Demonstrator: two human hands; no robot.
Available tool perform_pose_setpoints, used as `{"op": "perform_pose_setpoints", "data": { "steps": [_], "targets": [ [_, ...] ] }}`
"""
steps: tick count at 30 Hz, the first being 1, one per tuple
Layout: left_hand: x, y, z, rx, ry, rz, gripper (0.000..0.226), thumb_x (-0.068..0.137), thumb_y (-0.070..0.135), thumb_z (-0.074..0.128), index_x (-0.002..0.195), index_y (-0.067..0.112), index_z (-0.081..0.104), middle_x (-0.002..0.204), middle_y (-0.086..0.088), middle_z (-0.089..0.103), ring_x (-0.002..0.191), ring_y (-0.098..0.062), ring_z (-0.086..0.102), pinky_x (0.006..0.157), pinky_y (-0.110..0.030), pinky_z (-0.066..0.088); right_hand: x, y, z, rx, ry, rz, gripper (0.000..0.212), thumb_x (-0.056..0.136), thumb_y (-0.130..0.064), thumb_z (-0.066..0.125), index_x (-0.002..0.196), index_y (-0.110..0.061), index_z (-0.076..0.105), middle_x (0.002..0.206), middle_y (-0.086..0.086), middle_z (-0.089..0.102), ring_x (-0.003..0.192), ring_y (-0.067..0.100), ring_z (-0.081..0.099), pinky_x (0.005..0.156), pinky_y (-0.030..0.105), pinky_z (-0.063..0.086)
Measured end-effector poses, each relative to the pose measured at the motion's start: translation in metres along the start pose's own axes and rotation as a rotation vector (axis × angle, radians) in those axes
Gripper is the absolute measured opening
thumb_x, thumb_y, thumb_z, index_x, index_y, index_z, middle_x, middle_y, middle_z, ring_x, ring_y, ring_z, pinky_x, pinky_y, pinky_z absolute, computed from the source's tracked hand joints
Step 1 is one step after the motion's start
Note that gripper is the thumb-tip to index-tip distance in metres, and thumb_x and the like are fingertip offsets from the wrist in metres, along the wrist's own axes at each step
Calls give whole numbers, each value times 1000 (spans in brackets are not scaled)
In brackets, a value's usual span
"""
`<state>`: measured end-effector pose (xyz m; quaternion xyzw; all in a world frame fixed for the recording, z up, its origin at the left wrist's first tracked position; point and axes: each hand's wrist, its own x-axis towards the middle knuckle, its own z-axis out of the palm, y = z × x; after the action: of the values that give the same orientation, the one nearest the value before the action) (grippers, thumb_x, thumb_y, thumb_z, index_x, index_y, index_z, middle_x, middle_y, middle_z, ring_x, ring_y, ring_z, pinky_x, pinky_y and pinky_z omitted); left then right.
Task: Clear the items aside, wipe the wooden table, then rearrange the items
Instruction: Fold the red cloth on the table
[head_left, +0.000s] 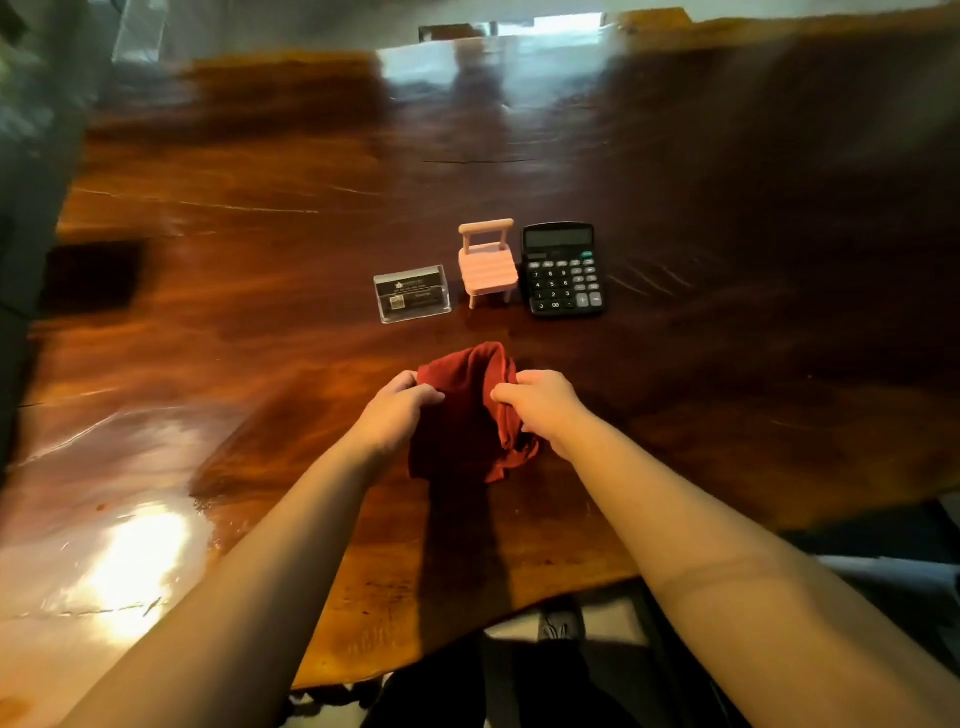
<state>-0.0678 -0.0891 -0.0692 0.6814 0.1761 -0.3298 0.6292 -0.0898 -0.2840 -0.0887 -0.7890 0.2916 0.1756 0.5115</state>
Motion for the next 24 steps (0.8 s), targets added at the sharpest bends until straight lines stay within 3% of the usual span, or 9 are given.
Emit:
{"op": "perform_pose_setpoints", "data": {
  "steps": [2, 5, 9, 11, 14, 17, 20, 24],
  "targets": [
    [-10, 4, 3, -22, -85, 16, 28, 84, 17, 56, 111, 14, 65, 110, -14, 74, 108, -31, 67, 98, -50, 50, -17, 5, -16, 46, -37, 15, 21, 79, -30, 69, 81, -9, 69, 70, 8, 63, 67, 17, 60, 60, 32, 49],
    [-29, 14, 17, -44, -219, 49, 37, 83, 18, 52, 119, 16, 64, 116, -16, 71, 112, -32, 66, 99, -50, 49, -54, 20, -48, 177, -61, 3, 21, 80, -31, 67, 97, -22, 74, 84, 1, 77, 77, 17, 73, 62, 28, 57],
    [-56, 27, 50, -19, -432, 80, 44, 82, 10, 47, 124, 4, 59, 120, -26, 65, 112, -34, 65, 97, -50, 49, -115, 50, -93, 387, -67, -20, 26, 78, -24, 69, 104, -24, 73, 101, 8, 78, 94, 27, 75, 77, 38, 60],
    [-69, 32, 74, 30, -525, 70, 50, 78, 11, 51, 126, -2, 52, 125, -33, 56, 111, -38, 60, 100, -55, 44, -148, 64, -117, 480, -16, -24, 26, 76, -18, 71, 101, -24, 75, 102, 8, 78, 94, 24, 75, 75, 32, 59],
    [-91, 40, 119, 72, -619, 28, 51, 72, 10, 56, 122, 0, 55, 118, -33, 59, 111, -42, 60, 101, -56, 43, -197, 90, -152, 550, 72, -44, 27, 74, -17, 74, 101, -19, 75, 102, 11, 78, 92, 23, 74, 75, 28, 57],
    [-114, 41, 169, 85, -735, 13, 47, 66, 11, 62, 113, 9, 65, 106, -20, 68, 98, -29, 68, 83, -41, 55, -240, 121, -186, 616, 161, -65, 34, 70, -25, 78, 104, -26, 76, 107, 11, 77, 100, 24, 74, 83, 32, 58],
    [-137, 31, 222, 133, -848, 25, 30, 74, 13, 64, 104, 13, 65, 95, -12, 69, 90, -25, 69, 72, -33, 57, -277, 158, -219, 623, 293, -92, 39, 67, -34, 80, 106, -36, 75, 107, 2, 78, 103, 20, 74, 89, 36, 57],
    [-172, 16, 302, 224, -917, 25, 19, 87, 6, 57, 105, 13, 57, 97, -14, 60, 92, -29, 61, 82, -42, 53, -321, 212, -261, 626, 478, -116, 37, 66, -37, 81, 103, -42, 76, 102, -3, 79, 98, 16, 74, 87, 32, 56]
  ]
}}
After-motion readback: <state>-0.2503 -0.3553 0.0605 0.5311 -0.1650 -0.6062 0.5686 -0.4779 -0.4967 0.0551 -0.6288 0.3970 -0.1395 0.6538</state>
